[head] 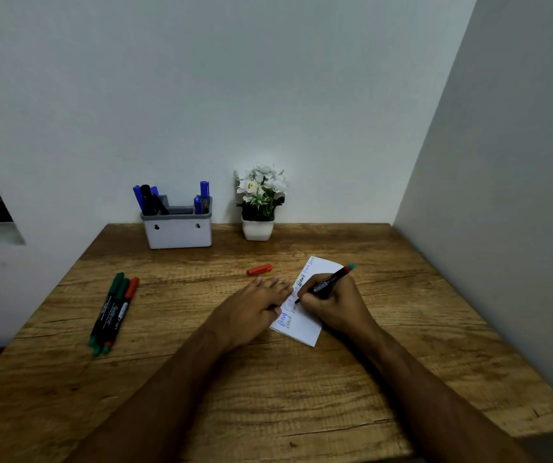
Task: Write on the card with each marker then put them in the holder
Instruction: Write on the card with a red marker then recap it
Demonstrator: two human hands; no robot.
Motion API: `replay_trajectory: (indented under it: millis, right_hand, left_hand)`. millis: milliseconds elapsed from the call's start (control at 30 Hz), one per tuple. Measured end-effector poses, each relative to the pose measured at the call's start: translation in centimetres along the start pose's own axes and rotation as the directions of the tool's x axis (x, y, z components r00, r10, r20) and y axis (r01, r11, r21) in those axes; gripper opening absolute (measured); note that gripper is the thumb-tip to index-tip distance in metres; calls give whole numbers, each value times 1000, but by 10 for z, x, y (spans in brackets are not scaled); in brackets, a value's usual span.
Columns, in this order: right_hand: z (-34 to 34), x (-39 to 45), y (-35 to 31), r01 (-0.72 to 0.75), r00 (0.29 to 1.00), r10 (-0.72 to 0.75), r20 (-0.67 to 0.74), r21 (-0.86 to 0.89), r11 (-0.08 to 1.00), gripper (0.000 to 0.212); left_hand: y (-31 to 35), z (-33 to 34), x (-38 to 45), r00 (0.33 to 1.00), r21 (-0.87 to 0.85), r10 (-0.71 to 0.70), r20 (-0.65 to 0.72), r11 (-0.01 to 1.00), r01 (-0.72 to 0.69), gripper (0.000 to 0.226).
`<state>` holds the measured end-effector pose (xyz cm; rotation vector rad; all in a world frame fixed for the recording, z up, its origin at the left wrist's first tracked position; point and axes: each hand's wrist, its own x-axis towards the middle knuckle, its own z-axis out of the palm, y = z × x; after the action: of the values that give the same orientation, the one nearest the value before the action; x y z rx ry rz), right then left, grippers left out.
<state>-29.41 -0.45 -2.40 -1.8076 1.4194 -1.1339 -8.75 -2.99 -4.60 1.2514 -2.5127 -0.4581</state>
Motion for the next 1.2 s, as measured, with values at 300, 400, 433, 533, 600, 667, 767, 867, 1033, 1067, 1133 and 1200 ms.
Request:
replay_trajectory:
  millis: [300,400,433,533,600,667,767,867,1033,1067,1133,1200]
  right_hand:
    - [-4,4,-5,-52,996,60,-65,126,991,17]
    - [-6,7,-8,-46,998,54,-45,150,988,15]
    - [-7,8,-10,-34,998,41,-42,155,987,14]
    - [-9,10,-16,-16,999,22,-33,180,984,10]
    - [-10,11,-18,-23,999,28,-22,199,980,8]
    - [-11,14,-18,-31,999,35,-16,210,977,7]
    - [-11,21,-17,-28,999,33,-21,211,977,9]
    - [-13,27,-16,-23,999,29,-27,216,976,9]
    - [-15,35,-12,-26,999,32,-27,204,979,8]
    - [-15,36,-11,-27,999,33,-28,198,980,9]
    - [-14,36,-10,-23,999,31,-35,206,978,9]
    - [-12,35,-9,-18,998,30,-48,227,974,9]
  left_hand:
    - [8,-10,-2,998,-99,-44,-53,994,38,49]
    - [10,-16,-2,993,-157,-62,-98,986,46,47]
    - [12,-20,-1,992,-153,-68,-110,987,51,45]
    - [19,-36,6,984,-82,-105,-144,992,94,43]
    - [19,-44,12,974,-71,-139,-180,989,128,43]
    - [17,-49,20,963,-49,-160,-218,987,153,43]
    - [15,-50,33,958,43,-167,-233,982,182,33]
    - [18,-48,43,971,202,-172,-165,958,204,14]
    - [15,-38,49,968,331,-197,-154,913,238,16]
    - [15,-37,48,964,330,-211,-162,909,254,17]
    - [12,-36,46,949,303,-232,-215,907,291,18]
    - [10,-37,45,905,191,-262,-335,922,338,18]
